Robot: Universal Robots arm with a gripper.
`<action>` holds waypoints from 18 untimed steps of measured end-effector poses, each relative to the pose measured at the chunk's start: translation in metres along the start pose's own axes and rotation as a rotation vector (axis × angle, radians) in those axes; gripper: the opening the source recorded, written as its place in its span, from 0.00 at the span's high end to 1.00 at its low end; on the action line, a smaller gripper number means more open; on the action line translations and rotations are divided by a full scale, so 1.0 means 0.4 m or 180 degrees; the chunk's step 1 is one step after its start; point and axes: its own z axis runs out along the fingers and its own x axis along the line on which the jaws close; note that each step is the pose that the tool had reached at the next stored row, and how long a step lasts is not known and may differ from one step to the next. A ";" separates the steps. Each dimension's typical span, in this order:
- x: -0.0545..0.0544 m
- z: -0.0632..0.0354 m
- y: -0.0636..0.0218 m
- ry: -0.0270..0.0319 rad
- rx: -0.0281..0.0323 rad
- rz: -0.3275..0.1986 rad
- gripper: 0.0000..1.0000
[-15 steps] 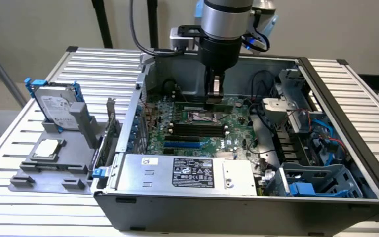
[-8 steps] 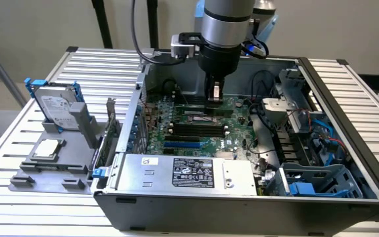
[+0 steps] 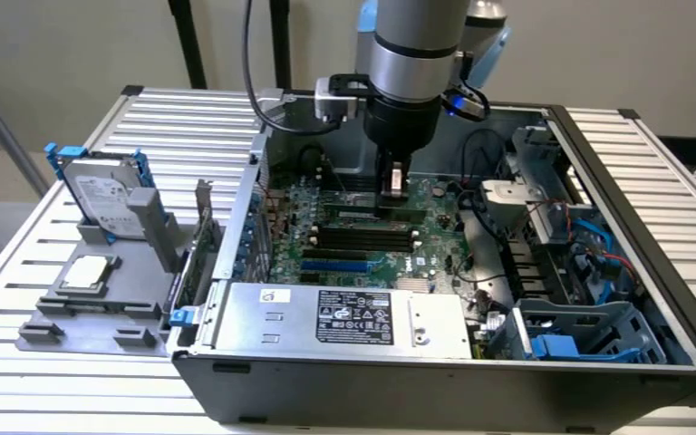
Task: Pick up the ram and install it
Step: 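Insert the ram into the slot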
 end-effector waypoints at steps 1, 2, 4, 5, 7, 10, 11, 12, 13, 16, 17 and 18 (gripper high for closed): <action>0.000 0.004 0.000 0.0000 0.0000 0.0000 0.87; 0.000 0.009 0.000 0.0000 0.0000 0.0000 0.87; 0.000 0.018 0.000 0.0000 0.0000 0.0000 0.87; 0.000 0.022 0.000 0.0000 0.0000 0.0000 0.87; 0.000 0.032 -0.001 0.0000 0.0000 0.0000 0.87; 0.000 0.045 -0.001 0.0000 0.0000 -0.0001 0.87; 0.000 0.050 -0.001 0.0000 0.0000 -0.0001 0.87; -0.001 0.055 -0.001 0.0000 0.0000 -0.0002 0.87; -0.001 0.059 -0.001 0.0000 0.0000 -0.0003 0.87; -0.004 0.072 -0.001 0.0000 0.0000 -0.0007 0.87; -0.006 0.077 -0.001 0.0000 0.0000 -0.0010 0.87; -0.007 0.082 0.000 0.0000 0.0000 -0.0013 0.87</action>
